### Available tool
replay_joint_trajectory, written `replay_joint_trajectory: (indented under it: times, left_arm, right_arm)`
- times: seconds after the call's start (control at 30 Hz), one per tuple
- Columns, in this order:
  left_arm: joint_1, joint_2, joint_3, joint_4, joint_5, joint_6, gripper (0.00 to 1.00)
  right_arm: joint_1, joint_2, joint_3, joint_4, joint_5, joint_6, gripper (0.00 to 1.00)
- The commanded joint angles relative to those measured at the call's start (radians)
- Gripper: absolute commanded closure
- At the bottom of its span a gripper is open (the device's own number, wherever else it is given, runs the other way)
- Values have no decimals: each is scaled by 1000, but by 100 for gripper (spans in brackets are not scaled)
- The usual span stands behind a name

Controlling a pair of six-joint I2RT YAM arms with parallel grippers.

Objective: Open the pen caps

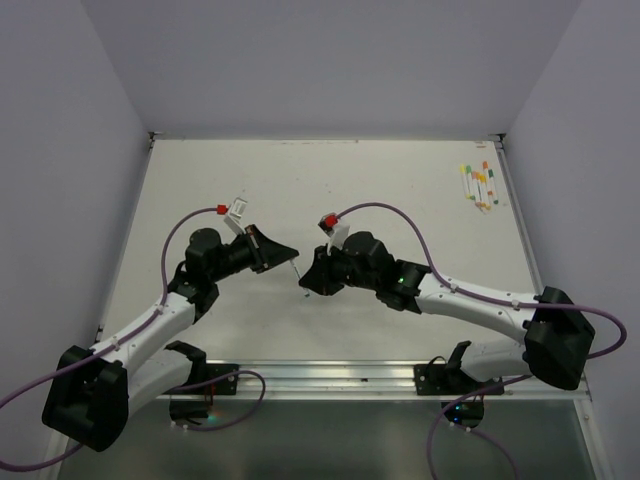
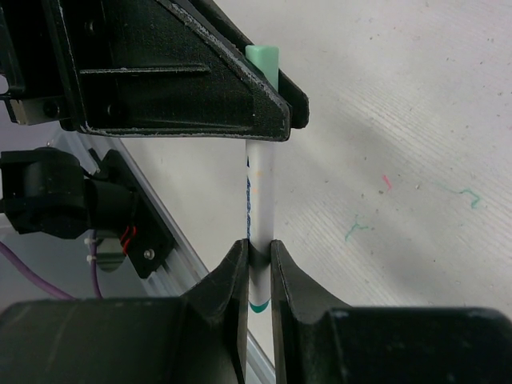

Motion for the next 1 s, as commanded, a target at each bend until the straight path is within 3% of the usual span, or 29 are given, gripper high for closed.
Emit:
replay_joint_trajectory:
  times: [0.0,0.23,0.43,0.53,0.57,0.67,0.73,0.77,0.87,0.97]
  left_arm:
    - [-1,-2,-3,30,17,13,100]
    - [-1,-13,-9,44,31,-10,100]
    - [-1,-25,-4,30,30,-14,100]
    - [-1,-30,-3,25,28,-15,100]
    - [-1,-33,-1,27,30,-15,100]
    - [-1,-30,-1,24,28,-14,100]
    - [-1,-28,-3,15,16,-12,87]
    - [-1,-27,-4,13,14,-14,71]
    - [-1,-27,-1,10,11,-11,47]
    - [-1,-31,4,-2,4,-7,40]
  right_arm:
    - [2,-8,47,33,21,-22,83]
    - [2,61,122,12,13,-45,69]
    - [0,115,156,17,3,-51,67]
    - [2,124,144,29,0,-45,74]
    - [2,124,139,32,-2,-45,98]
    - [3,123,131,33,-5,-45,100]
    - [5,116,130,33,0,-45,100]
    - [6,115,131,32,0,-45,100]
    - [10,112,130,35,-11,-42,100]
    - [11,110,122,41,-14,-36,100]
